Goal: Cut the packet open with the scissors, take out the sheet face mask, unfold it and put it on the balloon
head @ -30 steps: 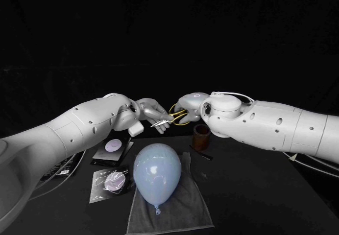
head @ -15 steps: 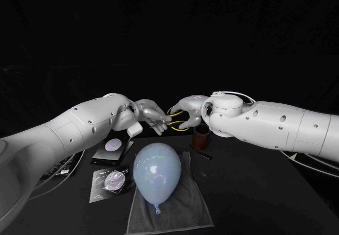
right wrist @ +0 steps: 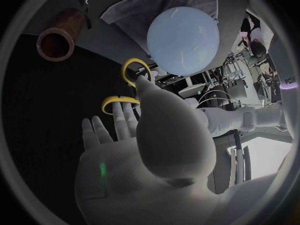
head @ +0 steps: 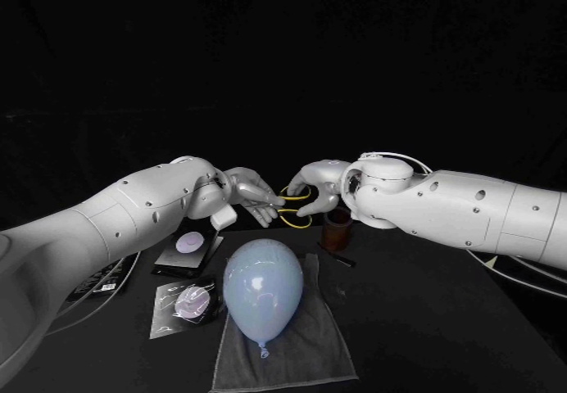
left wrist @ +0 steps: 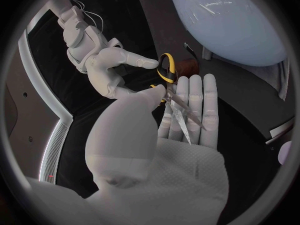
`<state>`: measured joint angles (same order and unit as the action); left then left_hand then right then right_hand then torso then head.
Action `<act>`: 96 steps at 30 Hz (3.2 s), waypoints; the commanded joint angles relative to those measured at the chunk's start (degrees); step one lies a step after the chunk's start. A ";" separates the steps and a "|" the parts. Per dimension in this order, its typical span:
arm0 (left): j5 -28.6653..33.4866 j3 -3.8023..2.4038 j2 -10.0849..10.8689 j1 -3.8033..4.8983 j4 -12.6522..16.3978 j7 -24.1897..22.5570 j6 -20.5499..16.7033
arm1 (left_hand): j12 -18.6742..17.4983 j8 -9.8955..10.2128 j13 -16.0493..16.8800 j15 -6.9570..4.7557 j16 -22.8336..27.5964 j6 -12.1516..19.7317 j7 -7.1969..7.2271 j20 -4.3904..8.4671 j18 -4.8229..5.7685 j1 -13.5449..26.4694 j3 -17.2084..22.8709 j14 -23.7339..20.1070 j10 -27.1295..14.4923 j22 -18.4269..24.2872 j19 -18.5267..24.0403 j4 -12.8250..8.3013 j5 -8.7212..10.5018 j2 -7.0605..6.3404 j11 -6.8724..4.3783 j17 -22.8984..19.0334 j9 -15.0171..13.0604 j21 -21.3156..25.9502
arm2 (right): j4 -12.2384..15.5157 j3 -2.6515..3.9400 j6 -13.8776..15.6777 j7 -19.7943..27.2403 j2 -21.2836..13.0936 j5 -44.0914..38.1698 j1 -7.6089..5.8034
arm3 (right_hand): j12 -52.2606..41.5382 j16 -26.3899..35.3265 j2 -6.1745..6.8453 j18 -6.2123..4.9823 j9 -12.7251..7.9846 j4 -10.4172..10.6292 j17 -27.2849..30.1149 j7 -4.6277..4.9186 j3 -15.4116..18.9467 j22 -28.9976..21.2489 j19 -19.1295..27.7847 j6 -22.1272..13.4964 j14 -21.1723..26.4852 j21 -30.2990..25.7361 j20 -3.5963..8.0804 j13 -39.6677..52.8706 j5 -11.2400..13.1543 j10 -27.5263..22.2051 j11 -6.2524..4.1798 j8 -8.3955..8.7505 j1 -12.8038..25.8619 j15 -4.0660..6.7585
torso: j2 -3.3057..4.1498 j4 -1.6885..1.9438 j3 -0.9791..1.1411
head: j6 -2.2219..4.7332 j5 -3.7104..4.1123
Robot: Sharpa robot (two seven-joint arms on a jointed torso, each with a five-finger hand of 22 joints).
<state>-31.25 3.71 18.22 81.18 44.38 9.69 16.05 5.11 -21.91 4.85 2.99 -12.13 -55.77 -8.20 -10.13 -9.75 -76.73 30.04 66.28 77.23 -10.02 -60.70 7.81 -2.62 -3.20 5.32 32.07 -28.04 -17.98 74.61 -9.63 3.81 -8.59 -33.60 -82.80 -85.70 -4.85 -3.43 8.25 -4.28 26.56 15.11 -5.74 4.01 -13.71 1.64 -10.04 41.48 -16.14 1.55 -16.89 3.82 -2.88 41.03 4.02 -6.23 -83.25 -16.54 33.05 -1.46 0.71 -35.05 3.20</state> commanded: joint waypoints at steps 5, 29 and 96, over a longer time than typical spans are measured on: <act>0.42 0.12 0.39 0.12 -0.36 0.83 0.14 | -0.03 0.18 0.10 -0.02 0.20 -0.38 -0.07 0.16 -0.45 0.08 7.09 0.28 1.02 -0.17 0.24 -7.38 -0.20 0.25 -0.76 0.09 -0.04 -0.36 | 0.40 0.02 12.11 7.08 -1.22 4.12 -0.06 | 0.07 -2.47 -0.45 -0.04 -0.34 -2.37 -1.78 1.11 -3.29 0.25 -2.52 3.60 -7.68 0.61 0.03 -0.11 -0.07 8.20 3.87 -0.69 -0.57 0.40 | -0.01 -0.01 0.01 | 0.07 0.05; 4.59 0.13 3.80 0.11 3.40 -8.66 -6.45 | -0.21 0.32 0.04 0.09 0.48 -0.16 0.04 0.03 -0.30 0.98 7.40 0.06 0.80 -0.43 0.83 -7.67 -0.18 0.40 -0.71 0.25 -0.40 -0.63 | 4.05 0.13 17.21 11.32 -10.38 41.00 0.86 | 0.18 -17.42 -0.09 -6.56 -6.37 -5.90 -8.40 8.16 -11.27 3.96 -38.38 10.53 -43.36 9.60 2.58 0.35 -1.13 22.86 5.02 -2.43 6.00 9.77 | -0.02 -0.01 -0.01 | 0.71 -0.15; 10.26 0.13 7.74 -0.69 11.75 -13.70 -12.21 | -0.38 0.43 -0.01 0.25 0.93 0.13 0.11 -0.23 -0.22 1.68 7.56 -0.51 0.57 -0.56 1.61 -7.87 -0.19 0.48 -0.69 0.41 -0.85 -0.65 | 6.67 -0.13 26.32 26.54 -6.32 80.08 7.46 | -2.27 -16.31 -8.58 -6.44 -7.18 -16.96 -7.88 6.62 -29.32 2.88 -33.24 11.55 -39.29 4.51 1.52 0.11 0.18 31.59 3.02 -15.95 6.78 9.53 | 0.07 -0.09 0.04 | 0.84 -0.40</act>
<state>-21.11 3.84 25.80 80.48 56.50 -4.48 2.87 4.82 -21.25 4.87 3.39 -11.30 -55.76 -8.21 -10.46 -9.21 -74.99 33.45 65.96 77.74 -10.49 -59.27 4.39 -2.62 -3.40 4.79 32.39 -28.84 -18.35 81.18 -9.89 27.48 13.79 -39.69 -5.03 -78.15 -7.36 -19.76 -0.20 -10.19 19.10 1.51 -13.56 10.74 -39.27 4.50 -42.88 52.95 -54.98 5.87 -15.38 3.87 -2.53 71.88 7.26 -21.93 -77.31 -6.94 33.11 -1.54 0.73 -34.13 2.77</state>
